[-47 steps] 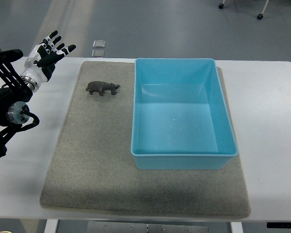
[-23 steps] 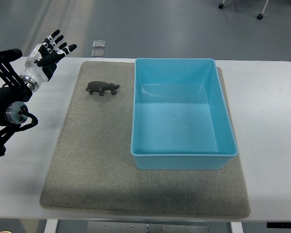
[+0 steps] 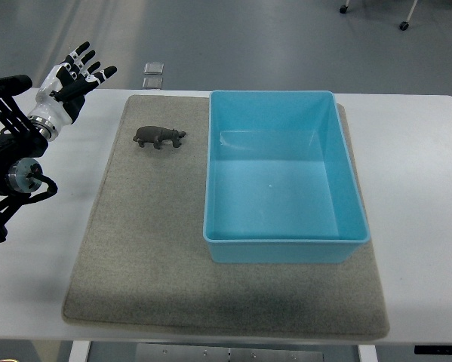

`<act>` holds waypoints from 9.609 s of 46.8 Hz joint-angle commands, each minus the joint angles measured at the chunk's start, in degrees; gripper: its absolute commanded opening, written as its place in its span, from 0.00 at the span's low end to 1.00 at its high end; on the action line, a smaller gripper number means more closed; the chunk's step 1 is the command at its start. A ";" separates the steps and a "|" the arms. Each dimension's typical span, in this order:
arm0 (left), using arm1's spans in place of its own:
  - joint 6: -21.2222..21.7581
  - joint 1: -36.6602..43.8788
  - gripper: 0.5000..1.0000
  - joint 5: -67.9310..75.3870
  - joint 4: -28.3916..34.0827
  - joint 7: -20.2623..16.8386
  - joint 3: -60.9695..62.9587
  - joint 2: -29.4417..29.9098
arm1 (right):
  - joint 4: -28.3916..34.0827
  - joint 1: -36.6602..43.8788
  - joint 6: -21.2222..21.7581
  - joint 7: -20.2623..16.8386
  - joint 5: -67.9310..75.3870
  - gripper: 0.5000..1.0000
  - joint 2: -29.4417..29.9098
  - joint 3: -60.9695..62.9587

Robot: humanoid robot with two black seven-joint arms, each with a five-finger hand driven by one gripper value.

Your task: Place brown hippo in blue box with left hand

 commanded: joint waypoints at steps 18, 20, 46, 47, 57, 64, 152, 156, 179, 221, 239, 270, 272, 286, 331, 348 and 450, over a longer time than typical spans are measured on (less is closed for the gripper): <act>0.01 0.04 0.99 0.03 0.07 0.18 0.21 0.00 | 0.00 0.00 0.00 0.00 0.00 0.87 0.00 0.00; -0.08 -0.04 0.99 0.12 0.07 0.18 0.30 0.00 | 0.00 0.00 0.00 0.00 0.00 0.87 0.00 0.00; 0.97 -3.82 0.80 25.58 -0.55 -0.08 6.81 2.64 | 0.00 0.00 0.00 0.00 0.00 0.87 0.00 0.00; 0.97 -4.08 0.80 27.69 -0.64 -0.08 6.81 2.82 | 0.00 0.00 0.00 0.00 0.00 0.87 0.00 0.00; 0.18 -6.10 0.84 36.59 -4.15 0.18 8.73 5.28 | 0.00 0.00 0.00 0.00 0.00 0.87 0.00 0.00; 0.18 -10.15 0.84 40.63 -4.42 0.36 16.73 7.47 | 0.00 0.00 0.00 0.00 0.00 0.87 0.00 0.00; 1.06 -15.69 0.68 64.45 4.55 0.71 26.23 0.80 | 0.00 0.00 0.00 0.00 0.00 0.87 0.00 0.00; 1.06 -15.69 0.65 64.45 4.64 0.71 26.41 0.71 | 0.00 0.00 0.00 0.00 0.00 0.87 0.00 0.00; 1.15 -15.69 0.41 64.45 4.99 0.80 26.58 0.09 | 0.00 0.00 0.00 0.00 0.00 0.87 0.00 0.00; 2.82 -16.48 0.00 65.33 4.81 0.80 26.14 0.71 | 0.00 0.00 0.00 0.00 0.00 0.87 0.00 0.00; 2.82 -17.71 0.00 64.81 4.46 0.71 22.19 1.58 | -0.09 0.00 0.00 0.00 0.00 0.87 0.00 0.00; 2.29 -24.39 0.00 65.07 -7.40 0.71 20.52 2.38 | -0.09 0.00 0.00 0.00 0.00 0.87 0.00 0.00; 2.03 -24.39 0.00 65.07 -8.72 0.71 20.52 2.29 | 0.00 0.00 0.00 0.00 0.00 0.87 0.00 0.00; -0.61 -24.39 0.00 65.95 -15.05 0.62 20.78 -1.31 | -0.09 0.00 0.00 0.00 0.00 0.87 0.00 0.00; -9.31 -20.43 0.00 77.64 -13.21 0.71 21.75 -12.48 | -0.09 0.00 0.00 0.00 0.00 0.87 0.00 0.00; -9.31 -19.99 0.39 77.55 -12.68 0.71 21.66 -12.48 | 0.00 0.00 0.00 0.00 0.00 0.87 0.00 0.00; 11.78 -12.88 0.99 -0.93 3.76 0.80 3.20 -5.01 | 0.00 0.00 0.00 0.00 0.00 0.87 0.00 0.00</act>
